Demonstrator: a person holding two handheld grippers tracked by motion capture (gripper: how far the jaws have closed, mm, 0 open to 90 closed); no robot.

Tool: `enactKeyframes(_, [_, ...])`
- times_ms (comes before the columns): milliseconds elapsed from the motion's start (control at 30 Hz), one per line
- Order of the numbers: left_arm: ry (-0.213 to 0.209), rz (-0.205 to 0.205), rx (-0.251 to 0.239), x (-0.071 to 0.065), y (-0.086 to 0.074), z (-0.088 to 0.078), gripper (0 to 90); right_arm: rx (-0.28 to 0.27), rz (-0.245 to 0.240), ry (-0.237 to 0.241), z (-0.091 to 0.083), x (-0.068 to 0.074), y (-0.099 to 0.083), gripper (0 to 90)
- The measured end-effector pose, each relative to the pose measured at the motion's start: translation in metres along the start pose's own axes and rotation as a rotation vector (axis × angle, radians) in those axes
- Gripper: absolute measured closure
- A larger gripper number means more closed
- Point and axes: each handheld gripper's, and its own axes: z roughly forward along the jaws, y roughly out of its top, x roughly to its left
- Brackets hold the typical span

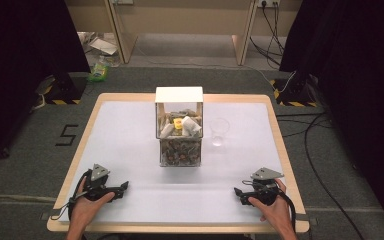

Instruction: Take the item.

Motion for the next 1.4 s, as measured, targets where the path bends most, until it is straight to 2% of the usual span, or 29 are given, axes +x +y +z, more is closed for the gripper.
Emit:
enactKeyframes(33, [0.0, 0.0, 0.0, 0.0, 0.0, 0.0, 10.3, -0.009, -0.003, 0.005, -0.001, 0.0, 0.0, 19.5])
enactKeyframes(133, [0.0, 0.0, 0.0, 0.0, 0.0, 0.0, 10.3, -0.02, -0.008, -0.004, -0.002, 0.001, 0.002, 15.5])
enactKeyframes(167, [0.0, 0.0, 0.0, 0.0, 0.0, 0.0, 10.3, -0.028, -0.01, -0.005, -0.002, 0.001, 0.002, 17.0])
enactKeyframes(400, [0.0, 0.0, 0.0, 0.0, 0.0, 0.0, 10.3, -0.11, -0.007, -0.014, -0.011, 0.002, 0.008, 16.7])
enactKeyframes(467, [0.0, 0.001, 0.0, 0.0, 0.0, 0.0, 10.3, -0.153, -0.014, -0.018, -0.016, 0.005, 0.013, 18.1])
enactKeyframes(600, [0.001, 0.001, 0.0, 0.0, 0.0, 0.0, 10.3, -0.193, -0.019, -0.018, -0.019, 0.009, 0.02, 20.3])
enactKeyframes(1000, [0.001, 0.001, 0.0, 0.0, 0.0, 0.0, 10.3, -0.282, -0.052, -0.012, -0.03, 0.022, 0.045, 25.9])
enactKeyframes(1400, [0.001, 0.001, 0.0, 0.0, 0.0, 0.0, 10.3, -0.325, -0.091, 0.008, -0.037, 0.034, 0.072, 31.7])
